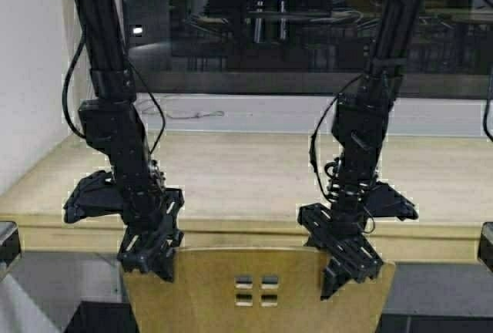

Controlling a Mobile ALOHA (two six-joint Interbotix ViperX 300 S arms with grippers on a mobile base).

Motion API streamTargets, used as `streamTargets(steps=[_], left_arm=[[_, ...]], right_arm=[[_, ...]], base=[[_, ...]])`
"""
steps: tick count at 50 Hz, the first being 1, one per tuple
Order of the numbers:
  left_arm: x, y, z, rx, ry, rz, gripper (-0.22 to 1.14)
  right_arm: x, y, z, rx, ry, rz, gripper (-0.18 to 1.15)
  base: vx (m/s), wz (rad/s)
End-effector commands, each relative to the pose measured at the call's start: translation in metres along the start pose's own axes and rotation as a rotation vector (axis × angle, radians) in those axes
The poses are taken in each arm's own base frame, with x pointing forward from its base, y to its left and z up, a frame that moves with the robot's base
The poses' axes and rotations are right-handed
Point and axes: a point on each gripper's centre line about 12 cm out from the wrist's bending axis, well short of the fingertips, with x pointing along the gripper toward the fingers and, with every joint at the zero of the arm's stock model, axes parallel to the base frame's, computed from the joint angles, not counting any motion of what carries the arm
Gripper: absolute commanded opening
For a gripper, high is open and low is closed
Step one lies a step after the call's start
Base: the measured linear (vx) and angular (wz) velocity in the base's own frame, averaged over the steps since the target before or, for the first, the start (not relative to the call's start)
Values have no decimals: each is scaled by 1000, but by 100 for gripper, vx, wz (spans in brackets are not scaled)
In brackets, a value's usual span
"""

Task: Push the chairs under the table

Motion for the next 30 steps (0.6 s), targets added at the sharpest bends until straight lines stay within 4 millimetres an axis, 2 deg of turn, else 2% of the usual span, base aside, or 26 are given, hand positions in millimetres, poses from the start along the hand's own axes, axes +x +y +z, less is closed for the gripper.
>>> streamTargets(steps=[1, 13, 19, 23, 30], left_arm=[[-7, -30, 1, 34, -2, -83, 35], [-10, -23, 2, 36, 3, -59, 35], [-9, -27, 3, 32, 3, -66, 35], [-7, -28, 2, 36, 4, -68, 35], [-11, -18, 1, 54, 13, -36, 35]], right_arm=[[-7, 4, -12, -110, 5, 7, 37], [-11, 3, -17, -134, 4, 8, 38], [-13, 12, -19, -142, 1, 30, 37], [-13, 11, -19, -155, -3, 30, 38], [-13, 8, -19, -166, -7, 26, 37]], base=[[24, 4], [22, 1], [17, -5], [16, -8], [14, -6]])
